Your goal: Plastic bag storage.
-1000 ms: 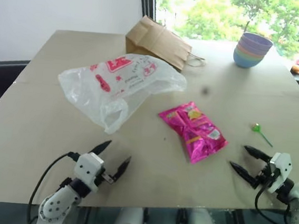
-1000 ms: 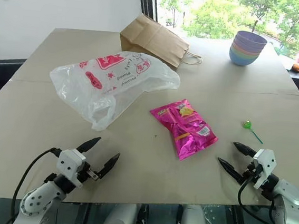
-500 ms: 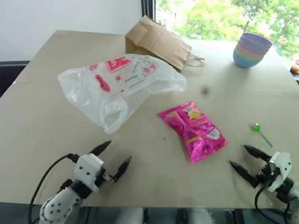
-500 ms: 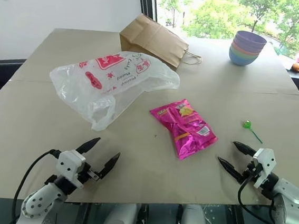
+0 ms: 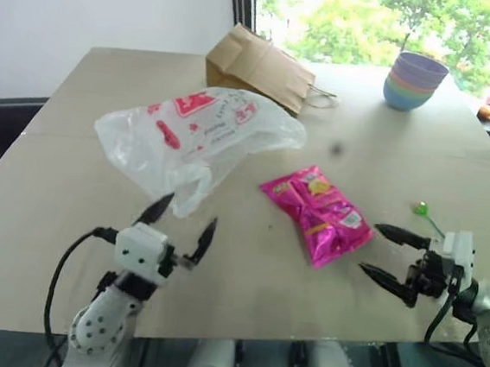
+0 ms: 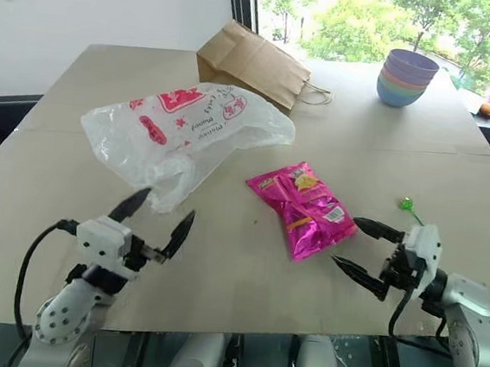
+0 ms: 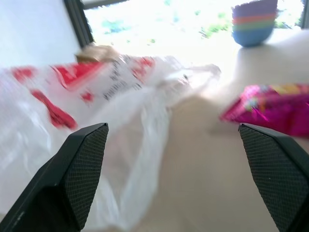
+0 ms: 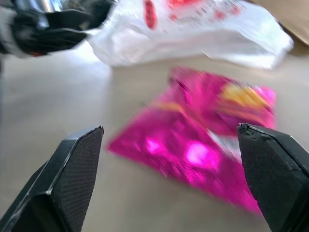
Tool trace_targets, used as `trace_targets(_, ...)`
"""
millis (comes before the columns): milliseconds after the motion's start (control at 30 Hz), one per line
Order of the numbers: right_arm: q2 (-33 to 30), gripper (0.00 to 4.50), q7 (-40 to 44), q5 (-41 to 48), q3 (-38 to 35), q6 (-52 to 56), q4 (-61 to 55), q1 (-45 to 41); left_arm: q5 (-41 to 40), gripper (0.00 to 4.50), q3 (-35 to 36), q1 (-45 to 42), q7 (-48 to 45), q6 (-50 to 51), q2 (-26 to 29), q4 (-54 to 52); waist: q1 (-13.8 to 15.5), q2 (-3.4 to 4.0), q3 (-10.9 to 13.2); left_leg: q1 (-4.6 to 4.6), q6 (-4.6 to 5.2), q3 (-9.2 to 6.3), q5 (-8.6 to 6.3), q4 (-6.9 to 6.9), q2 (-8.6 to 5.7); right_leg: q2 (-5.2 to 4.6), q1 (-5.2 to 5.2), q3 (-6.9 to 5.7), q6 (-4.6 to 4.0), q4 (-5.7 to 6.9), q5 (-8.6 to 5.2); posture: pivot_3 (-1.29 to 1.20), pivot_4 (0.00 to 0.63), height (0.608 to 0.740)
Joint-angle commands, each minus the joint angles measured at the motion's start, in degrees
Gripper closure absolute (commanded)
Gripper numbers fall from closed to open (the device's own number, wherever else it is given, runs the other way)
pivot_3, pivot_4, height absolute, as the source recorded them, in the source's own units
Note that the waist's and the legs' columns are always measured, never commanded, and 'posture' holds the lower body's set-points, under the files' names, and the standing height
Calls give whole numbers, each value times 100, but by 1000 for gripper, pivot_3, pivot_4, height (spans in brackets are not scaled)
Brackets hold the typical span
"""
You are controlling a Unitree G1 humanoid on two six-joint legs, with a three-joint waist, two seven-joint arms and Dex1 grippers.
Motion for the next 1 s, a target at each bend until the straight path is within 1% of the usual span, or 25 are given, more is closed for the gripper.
trace_targets(33, 73, 50, -228, 219, 224, 336, -608, -199, 767, 0, -63, -441, 591, 122, -173, -2, 2, -7, 4, -1, 0, -1, 0, 1, -5, 2, 0, -1, 0, 0, 1, 0, 150, 740)
trace_targets(133, 106, 50, -261, 199, 314, 403, -639, -327, 1247, 0, -119, -800, 751, 200, -107, 343, 0, -9, 5, -3, 0, -6, 0, 3, -6, 5, 0, -7, -5, 0, 5, 0, 150, 740)
trace_targets(233, 109, 50, -261, 186, 371, 446, -637, -392, 1528, 0, -194, -1096, 853, 303, -76, 611, 1, -20, 12, -5, 0, -6, 0, 4, -8, 4, 0, -8, -5, -1, 5, 0, 150, 740)
trace_targets(433, 163, 50, -313, 196, 458, 511, -695, -503, 1729, 0, -253, -1248, 979, 621, -140, 816, -6, -36, 22, -7, 0, -7, 0, 4, -4, 3, 0, -8, -5, -2, 6, 0, 150, 740)
trace_targets(567, 175, 50, -308, 140, 515, 512, -689, -567, 1722, 0, -109, -1386, 1158, 677, -178, 884, -4, -38, 23, -7, 0, -11, 0, 4, 0, 3, 0, -11, -5, -1, 6, 0, 150, 740)
trace_targets(633, 180, 0, -306, 94, 540, 465, -634, -614, 1650, 512, -22, -1450, 1231, 707, -206, 879, -4, -39, 23, -8, 0, -13, 0, 5, 0, 2, 0, -13, -5, -1, 6, 0, 150, 740)
trace_targets(700, 204, 0, -311, 16, 549, 392, -558, -655, 1611, 1288, 3, -1463, 1238, 706, -206, 878, -4, -39, 23, -8, 0, -12, 0, 5, 0, 1, 0, -13, -5, 0, 6, 0, 150, 740)
trace_targets(800, 323, 0, -519, -319, 548, 171, -330, -798, 1444, 2811, 90, -1457, 1280, 703, -298, 878, -4, -40, 24, -8, 0, -11, 0, 6, 0, 0, 0, -12, -4, -1, 6, 0, 150, 740)
trace_targets(833, 376, 0, -768, -533, 555, 156, -245, -895, 1292, 3328, 139, -1454, 1282, 685, -363, 878, -5, -41, 24, -8, 0, -11, 0, 6, 0, -1, 0, -12, -4, 0, 6, 0, 150, 740)
trace_targets(867, 431, 0, -1031, -625, 540, 284, -188, -1012, 1035, 3633, 208, -1447, 1280, 691, -483, 863, -10, -41, 24, -8, 0, -10, 0, 7, -1, -1, 0, -12, -4, 0, 6, 0, 150, 740)
trace_targets(900, 483, 0, -1236, -628, 519, 453, -158, -1120, 773, 4240, 292, -1439, 1290, 712, -613, 840, -10, -41, 25, -7, -1, -8, 1, 8, 0, -1, 0, -11, -4, 1, 7, 0, 150, 740)
trace_targets(933, 546, 0, -1466, -579, 492, 683, -127, -1244, 597, 4441, 374, -1408, 1278, 687, -680, 816, -11, -41, 25, -8, -1, -8, 1, 10, 0, -1, 0, -10, -4, 3, 7, 0, 150, 740)
trace_targets(1000, 589, 0, -1809, -597, 469, 1024, -35, -1511, 340, 4441, 448, -1311, 1132, 488, -700, 752, -15, -43, 26, -7, -1, -8, 1, 10, 2, -1, -1, -10, -5, 5, 7, 0, 150, 740)
